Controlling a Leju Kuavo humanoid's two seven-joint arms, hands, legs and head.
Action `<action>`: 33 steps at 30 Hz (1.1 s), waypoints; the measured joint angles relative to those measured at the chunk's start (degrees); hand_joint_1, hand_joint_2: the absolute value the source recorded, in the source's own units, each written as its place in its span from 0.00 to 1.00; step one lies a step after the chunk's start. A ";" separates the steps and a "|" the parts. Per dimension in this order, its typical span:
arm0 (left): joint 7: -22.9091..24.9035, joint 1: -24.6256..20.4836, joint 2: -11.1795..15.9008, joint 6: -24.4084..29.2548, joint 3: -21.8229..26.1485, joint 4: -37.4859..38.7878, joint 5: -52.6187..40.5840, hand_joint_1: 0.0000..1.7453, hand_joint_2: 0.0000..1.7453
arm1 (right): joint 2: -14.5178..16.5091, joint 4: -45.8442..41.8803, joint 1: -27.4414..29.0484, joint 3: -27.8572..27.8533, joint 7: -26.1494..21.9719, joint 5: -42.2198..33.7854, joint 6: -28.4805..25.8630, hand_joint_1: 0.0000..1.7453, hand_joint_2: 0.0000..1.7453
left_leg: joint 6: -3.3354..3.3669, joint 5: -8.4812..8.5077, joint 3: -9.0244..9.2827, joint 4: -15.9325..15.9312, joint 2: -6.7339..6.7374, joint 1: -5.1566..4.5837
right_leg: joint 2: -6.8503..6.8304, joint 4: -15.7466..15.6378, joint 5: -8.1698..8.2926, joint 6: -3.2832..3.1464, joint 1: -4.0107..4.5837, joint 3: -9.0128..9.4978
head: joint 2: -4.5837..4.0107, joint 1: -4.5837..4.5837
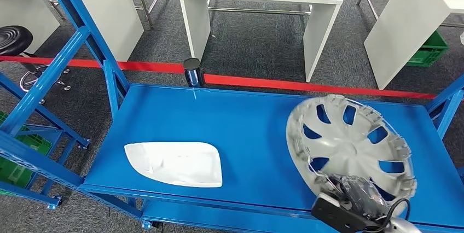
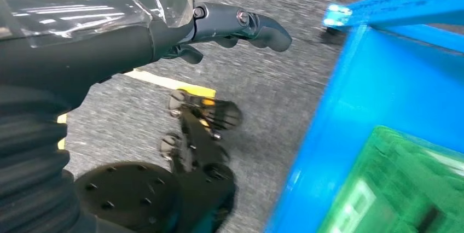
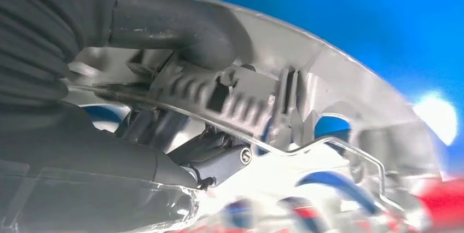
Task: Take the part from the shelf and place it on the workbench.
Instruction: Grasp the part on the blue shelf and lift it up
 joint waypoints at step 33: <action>-5.92 2.28 0.00 1.86 -7.50 -6.02 -3.23 0.00 1.00 | 5.21 -2.34 -25.31 16.36 -28.19 -62.11 15.99 1.00 1.00 | 0.39 1.16 -0.93 -0.55 -0.27 0.12 | 0.42 0.48 0.44 0.44 -0.14 -1.29 | 0.00 0.20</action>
